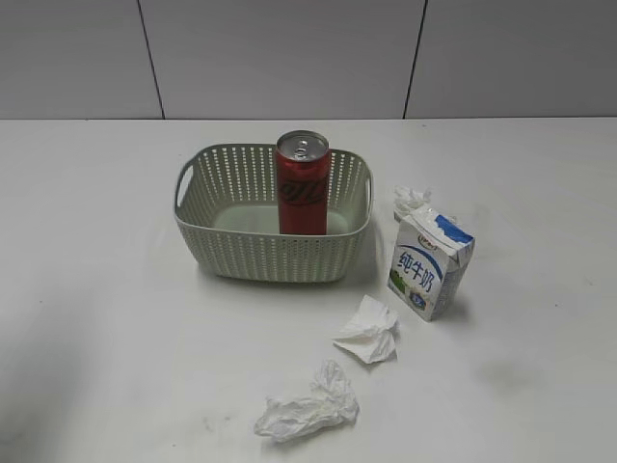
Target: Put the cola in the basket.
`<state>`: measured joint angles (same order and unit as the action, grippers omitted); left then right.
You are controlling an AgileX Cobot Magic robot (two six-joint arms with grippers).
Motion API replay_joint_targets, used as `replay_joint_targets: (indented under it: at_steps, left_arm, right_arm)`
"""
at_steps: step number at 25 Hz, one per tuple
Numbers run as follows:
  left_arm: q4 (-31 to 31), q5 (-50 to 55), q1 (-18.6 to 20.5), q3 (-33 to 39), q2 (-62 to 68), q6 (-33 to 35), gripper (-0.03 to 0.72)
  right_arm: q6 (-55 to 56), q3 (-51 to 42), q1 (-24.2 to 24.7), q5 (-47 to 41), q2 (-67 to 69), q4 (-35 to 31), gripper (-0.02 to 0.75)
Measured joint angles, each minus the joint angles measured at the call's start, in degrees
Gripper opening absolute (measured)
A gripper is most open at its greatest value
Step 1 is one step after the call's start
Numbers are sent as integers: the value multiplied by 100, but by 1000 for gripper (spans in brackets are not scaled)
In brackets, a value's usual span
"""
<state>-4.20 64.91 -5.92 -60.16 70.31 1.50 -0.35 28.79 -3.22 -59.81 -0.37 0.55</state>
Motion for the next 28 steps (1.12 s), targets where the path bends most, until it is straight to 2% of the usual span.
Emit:
replay_joint_targets:
  at_steps: [11,18,28]
  left_arm:
    - [-38,-292,0,1926,-1726,-17,589]
    - [-83,-633,0,2871,-2933,-22,588]
    - [-78,-601,0,3076,-4464,-22,585]
  right_arm:
    - [0,0,0,0,0,0,591]
    - [0,0,0,0,0,0,591]
    - [0,0,0,0,0,0,590]
